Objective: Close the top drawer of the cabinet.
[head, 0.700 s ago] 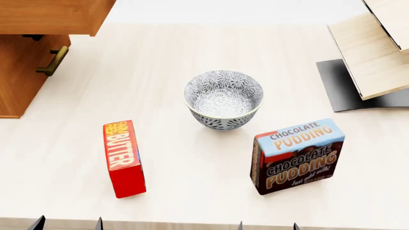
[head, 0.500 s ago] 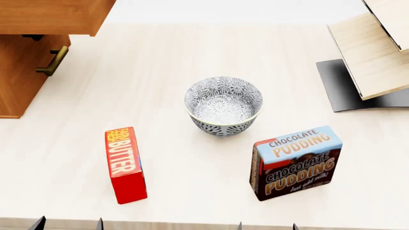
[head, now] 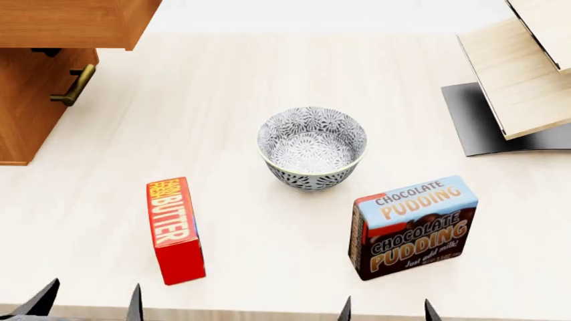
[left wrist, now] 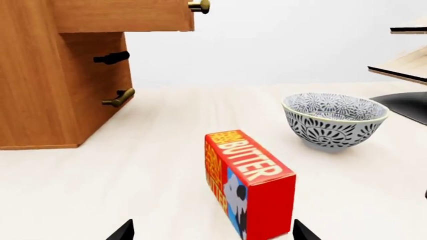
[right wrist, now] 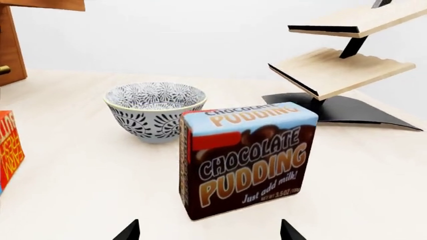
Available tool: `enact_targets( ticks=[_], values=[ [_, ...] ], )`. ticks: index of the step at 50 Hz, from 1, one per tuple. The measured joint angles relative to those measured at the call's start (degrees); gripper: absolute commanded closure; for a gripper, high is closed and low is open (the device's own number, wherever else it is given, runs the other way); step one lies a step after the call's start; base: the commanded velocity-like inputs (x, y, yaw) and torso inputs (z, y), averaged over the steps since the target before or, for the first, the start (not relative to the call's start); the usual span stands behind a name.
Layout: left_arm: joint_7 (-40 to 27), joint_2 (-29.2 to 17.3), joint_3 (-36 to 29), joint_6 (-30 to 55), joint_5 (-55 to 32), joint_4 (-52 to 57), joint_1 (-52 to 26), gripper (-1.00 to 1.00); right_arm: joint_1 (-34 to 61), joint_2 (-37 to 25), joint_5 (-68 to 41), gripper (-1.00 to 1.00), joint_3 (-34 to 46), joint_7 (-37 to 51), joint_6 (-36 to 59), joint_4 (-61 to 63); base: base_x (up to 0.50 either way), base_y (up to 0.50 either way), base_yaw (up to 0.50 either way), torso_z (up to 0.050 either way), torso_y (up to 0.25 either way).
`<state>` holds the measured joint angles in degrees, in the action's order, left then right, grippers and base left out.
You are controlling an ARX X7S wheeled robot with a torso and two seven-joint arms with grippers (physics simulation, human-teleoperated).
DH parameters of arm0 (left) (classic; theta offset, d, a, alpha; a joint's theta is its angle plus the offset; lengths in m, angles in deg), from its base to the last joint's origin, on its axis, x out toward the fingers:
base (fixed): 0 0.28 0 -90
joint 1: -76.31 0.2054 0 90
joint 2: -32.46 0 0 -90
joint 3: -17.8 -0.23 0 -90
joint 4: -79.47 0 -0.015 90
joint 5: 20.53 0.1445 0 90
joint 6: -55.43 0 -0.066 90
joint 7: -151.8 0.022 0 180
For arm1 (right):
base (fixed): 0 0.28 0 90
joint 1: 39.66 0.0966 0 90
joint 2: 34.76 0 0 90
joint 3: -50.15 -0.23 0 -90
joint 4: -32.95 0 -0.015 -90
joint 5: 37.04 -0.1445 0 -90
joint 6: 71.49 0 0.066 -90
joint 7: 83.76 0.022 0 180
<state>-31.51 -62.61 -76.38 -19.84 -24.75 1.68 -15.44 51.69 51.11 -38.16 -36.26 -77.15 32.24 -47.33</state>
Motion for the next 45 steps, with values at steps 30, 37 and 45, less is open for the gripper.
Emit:
enact_targets(
  ticks=[30, 37, 45],
  values=[
    [-3.03, -1.53, 14.63, 61.43, -22.7, 37.33, -18.43, -1.0, 14.96, -5.46, -4.21, -1.0, -1.23, -0.11, 50.48, 38.22, 0.0, 0.0, 0.0, 0.0, 0.0],
    [-3.52, -1.33, 16.3, 64.86, -24.68, 38.91, -20.27, -1.0, 15.0, -6.41, -3.98, -1.0, -1.09, 0.0, 50.25, 39.43, 0.0, 0.21, 0.0, 0.0, 0.0],
    [-4.11, -1.6, 17.04, 65.51, -25.34, 39.17, -20.68, -1.0, 14.48, -6.62, -4.43, -1.0, -1.11, -0.04, 48.84, 39.67, 0.0, 0.5, 0.0, 0.0, 0.0]
  ],
)
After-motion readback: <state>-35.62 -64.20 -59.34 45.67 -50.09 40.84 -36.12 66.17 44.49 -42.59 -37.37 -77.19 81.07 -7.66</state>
